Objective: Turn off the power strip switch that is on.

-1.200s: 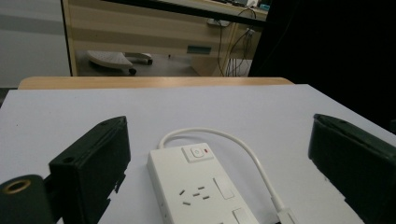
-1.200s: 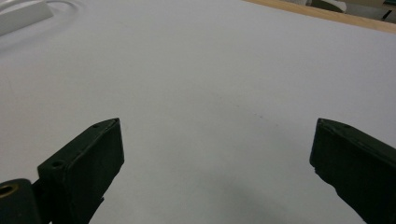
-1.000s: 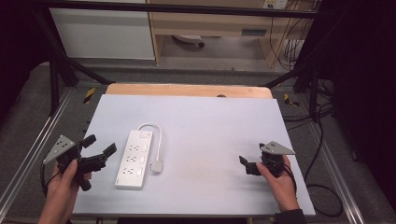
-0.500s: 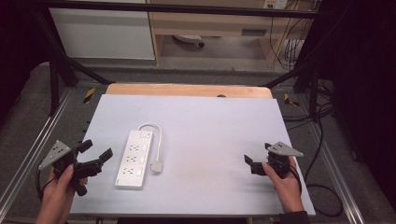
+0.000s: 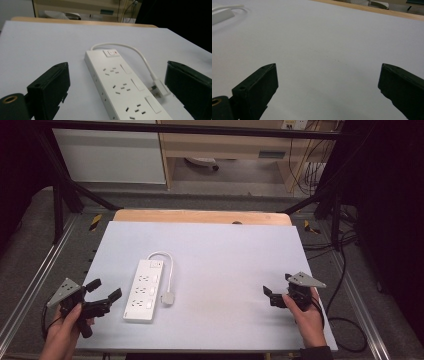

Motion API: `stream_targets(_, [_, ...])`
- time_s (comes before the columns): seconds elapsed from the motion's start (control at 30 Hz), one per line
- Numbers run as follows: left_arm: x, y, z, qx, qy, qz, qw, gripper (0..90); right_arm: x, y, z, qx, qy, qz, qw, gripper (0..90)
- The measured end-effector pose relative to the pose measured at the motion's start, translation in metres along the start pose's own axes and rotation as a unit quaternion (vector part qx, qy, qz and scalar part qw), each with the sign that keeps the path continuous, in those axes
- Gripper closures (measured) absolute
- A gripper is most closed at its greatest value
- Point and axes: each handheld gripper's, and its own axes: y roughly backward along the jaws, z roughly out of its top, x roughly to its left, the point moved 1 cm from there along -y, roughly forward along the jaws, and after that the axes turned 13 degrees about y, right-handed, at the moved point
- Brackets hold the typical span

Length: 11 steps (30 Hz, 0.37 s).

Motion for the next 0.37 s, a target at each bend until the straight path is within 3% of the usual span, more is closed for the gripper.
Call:
stream_targets(0.2, [-0.002, -0.007, -0.011, 0.038, -0.015, 0.004, 0.9992, 7.0, -0.001, -0.003, -0.003, 0.01, -0.002, 0.0, 0.9999, 3.2])
stream_targets(0.37, [-0.007, -0.012, -0.015, 0.056, -0.02, -0.001, 0.9982, 7.0, 0.0, -0.012, -0.009, 0.051, 0.004, 0.004, 0.9987, 3.3])
